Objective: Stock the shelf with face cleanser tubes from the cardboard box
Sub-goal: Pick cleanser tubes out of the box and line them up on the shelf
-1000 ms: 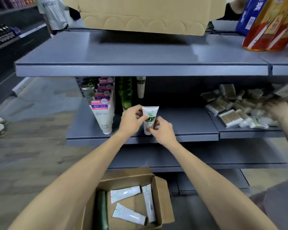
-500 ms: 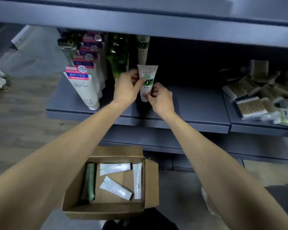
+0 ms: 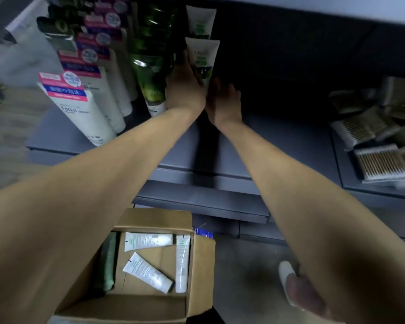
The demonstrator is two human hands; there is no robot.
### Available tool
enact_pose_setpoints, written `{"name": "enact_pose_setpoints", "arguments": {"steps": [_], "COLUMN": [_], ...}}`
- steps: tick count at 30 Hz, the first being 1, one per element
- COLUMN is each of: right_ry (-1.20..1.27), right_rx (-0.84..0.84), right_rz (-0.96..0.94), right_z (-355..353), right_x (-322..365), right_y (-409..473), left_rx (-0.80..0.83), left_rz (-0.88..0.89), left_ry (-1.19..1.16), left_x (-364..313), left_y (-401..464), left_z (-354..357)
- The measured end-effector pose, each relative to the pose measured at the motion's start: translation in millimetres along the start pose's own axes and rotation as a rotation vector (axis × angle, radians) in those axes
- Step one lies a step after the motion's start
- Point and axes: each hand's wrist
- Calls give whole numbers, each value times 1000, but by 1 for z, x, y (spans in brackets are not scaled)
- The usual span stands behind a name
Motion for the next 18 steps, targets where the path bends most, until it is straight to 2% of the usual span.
{"name": "enact_pose_setpoints", "arguments": {"steps": [9, 16, 18], "right_ry": [96, 5, -90], "right_rx": [0, 20, 35], "right_rz": [32, -22, -41], "right_z": [7, 13, 16], "right_x": [-6, -5, -4], "right_y": [35, 57, 62], "left_rx": [-1, 16, 14], "left_rz": [21, -21, -32], "left_ry": [-92, -104, -118], "left_x": [-7, -8, -8], "left_y": [26, 45, 48], "left_z": [11, 26, 30]}}
Point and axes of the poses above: each hand's wrist, its own y-axis towards the middle knuckle, its own z-axis out of the palm, x = y × z, and after that the axes turned 3 degrees about -x, right-handed
